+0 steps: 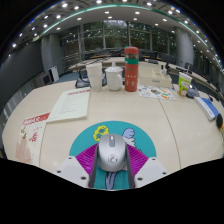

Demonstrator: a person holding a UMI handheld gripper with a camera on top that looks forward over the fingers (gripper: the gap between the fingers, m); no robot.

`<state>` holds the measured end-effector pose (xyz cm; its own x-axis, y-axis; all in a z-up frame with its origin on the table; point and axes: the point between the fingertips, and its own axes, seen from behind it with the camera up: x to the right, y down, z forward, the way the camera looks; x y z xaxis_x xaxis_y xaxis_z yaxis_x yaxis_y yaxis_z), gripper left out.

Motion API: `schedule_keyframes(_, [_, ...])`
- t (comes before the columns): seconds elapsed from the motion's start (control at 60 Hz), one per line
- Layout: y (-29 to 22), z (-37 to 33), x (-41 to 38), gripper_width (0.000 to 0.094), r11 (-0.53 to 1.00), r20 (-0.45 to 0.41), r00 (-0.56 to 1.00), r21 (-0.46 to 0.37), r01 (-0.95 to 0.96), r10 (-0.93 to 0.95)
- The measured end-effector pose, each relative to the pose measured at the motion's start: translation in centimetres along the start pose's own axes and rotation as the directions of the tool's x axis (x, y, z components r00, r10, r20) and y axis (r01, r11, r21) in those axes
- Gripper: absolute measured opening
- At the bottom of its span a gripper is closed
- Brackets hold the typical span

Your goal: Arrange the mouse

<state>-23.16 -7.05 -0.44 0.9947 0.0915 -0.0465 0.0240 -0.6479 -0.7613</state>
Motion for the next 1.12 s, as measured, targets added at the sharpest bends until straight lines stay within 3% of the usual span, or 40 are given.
schedule_keyframes(0.083, [0.6,0.2,0.3,0.0526,1.000,-0.010,1.000,-0.007,0.027,-0.027])
schedule_keyframes(0.117, [0.9,-0.1,0.6,0.0615,0.999,-0.025,0.999,-0.021,0.042,-0.043])
schedule_keyframes(0.183, [0.7,-1.0,0.7,0.0878,0.998,-0.036,0.998,-0.031,0.048,-0.049])
schedule_keyframes(0.217, [0.5,-1.8,0.6,0.0836,0.999,-0.040,0.998,-0.032,0.044,-0.045])
schedule_keyframes(0.517, [-2.6,-16.6,-2.1,0.0859,0.999,-0.109,0.994,0.042,0.017,-0.013])
schedule_keyframes(0.833, [1.0,-31.2,-4.7,0.0855,0.995,-0.133,0.991,0.099,0.006,0.007])
schedule_keyframes(1.117, [3.1,-36.3,-4.9,0.0851,0.992,-0.124,0.992,0.125,-0.003,0.018])
